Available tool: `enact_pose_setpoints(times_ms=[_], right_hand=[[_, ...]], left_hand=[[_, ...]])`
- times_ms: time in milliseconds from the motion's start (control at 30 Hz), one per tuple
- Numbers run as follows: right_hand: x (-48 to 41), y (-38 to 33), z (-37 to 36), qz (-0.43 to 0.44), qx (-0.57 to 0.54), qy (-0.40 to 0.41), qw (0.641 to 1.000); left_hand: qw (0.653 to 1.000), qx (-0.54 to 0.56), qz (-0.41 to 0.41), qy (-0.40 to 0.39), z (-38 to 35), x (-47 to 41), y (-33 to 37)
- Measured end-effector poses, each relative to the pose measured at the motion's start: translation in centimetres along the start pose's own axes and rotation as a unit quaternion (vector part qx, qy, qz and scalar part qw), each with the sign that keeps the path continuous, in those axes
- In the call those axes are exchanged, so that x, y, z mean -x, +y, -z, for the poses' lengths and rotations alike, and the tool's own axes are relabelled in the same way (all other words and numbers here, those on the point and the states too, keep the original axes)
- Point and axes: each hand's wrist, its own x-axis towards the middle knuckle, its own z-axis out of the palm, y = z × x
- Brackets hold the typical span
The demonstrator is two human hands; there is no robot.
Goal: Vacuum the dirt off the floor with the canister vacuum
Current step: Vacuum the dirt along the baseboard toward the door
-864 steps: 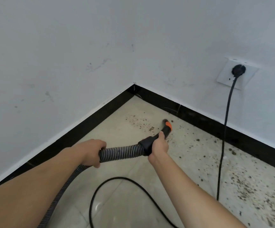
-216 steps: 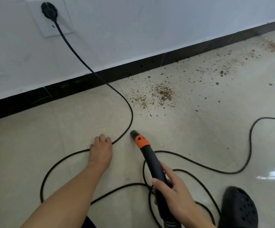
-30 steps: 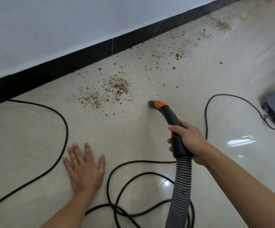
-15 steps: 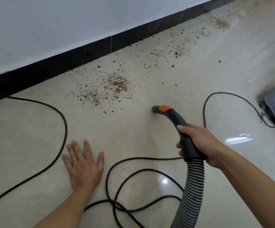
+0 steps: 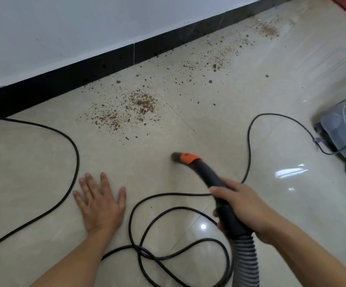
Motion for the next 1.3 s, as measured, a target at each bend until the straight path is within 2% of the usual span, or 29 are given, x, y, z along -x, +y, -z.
enact_pose_setpoints(times_ms=[67, 200, 233, 400, 567, 733, 767, 833, 933, 1033, 1200, 1300], right_hand=[[0.2, 0.3, -1.2, 0.015, 0.015, -0.02, 1.0], [-1.9, 0.4, 0.6, 0.041, 0.043, 0.088, 0.994], [-2.2, 0.2, 0.9, 0.043, 0.051, 0.093, 0.993], [-3.4, -1.4, -2.1, 0.071, 0.07, 0.017, 0.995], [-6.8, -4.3, -2.8, 0.107, 0.075, 0.07, 0.989], [-6.2, -5.1, -5.9, 0.089, 0.117, -0.062, 0.987], [-6.4, -5.2, -6.2, 0.095, 0.131, -0.057, 0.985], [-7.6, -5.8, -5.8, 0.124, 0.157, 0.001, 0.98], [-9.4, -7.0, -4.0, 0.131, 0.136, 0.066, 0.98], [-9.5, -7.0, -4.2, 0.127, 0.128, 0.047, 0.982], [-8.4, -5.4, -7.7, 0.154, 0.157, -0.039, 0.975], [-10.0, -5.9, -7.1, 0.161, 0.153, 0.03, 0.974]], left_hand=[[1.0, 0.003, 0.003, -0.002, 0.2, 0.1, 0.2], [1.0, 0.006, 0.003, -0.004, 0.1, -0.2, 0.4], [1.0, 0.004, 0.003, -0.007, 0.0, -0.2, 0.3], [1.0, 0.008, -0.001, 0.008, -0.1, 0.0, 0.2], [1.0, 0.0, -0.003, 0.01, -0.2, -0.1, 0.3], [1.0, -0.006, -0.008, 0.009, -0.4, 0.0, 0.1], [1.0, -0.003, -0.008, 0.009, -0.4, 0.1, 0.1], [1.0, -0.004, -0.006, 0.007, -0.3, 0.0, 0.1], [1.0, -0.001, -0.008, 0.008, -0.4, -0.2, 0.2], [1.0, -0.006, -0.008, 0.006, -0.4, -0.1, 0.0], [1.0, -0.002, -0.004, 0.007, -0.3, -0.1, 0.1], [1.0, -0.006, -0.006, 0.007, -0.3, -0.2, 0.1]])
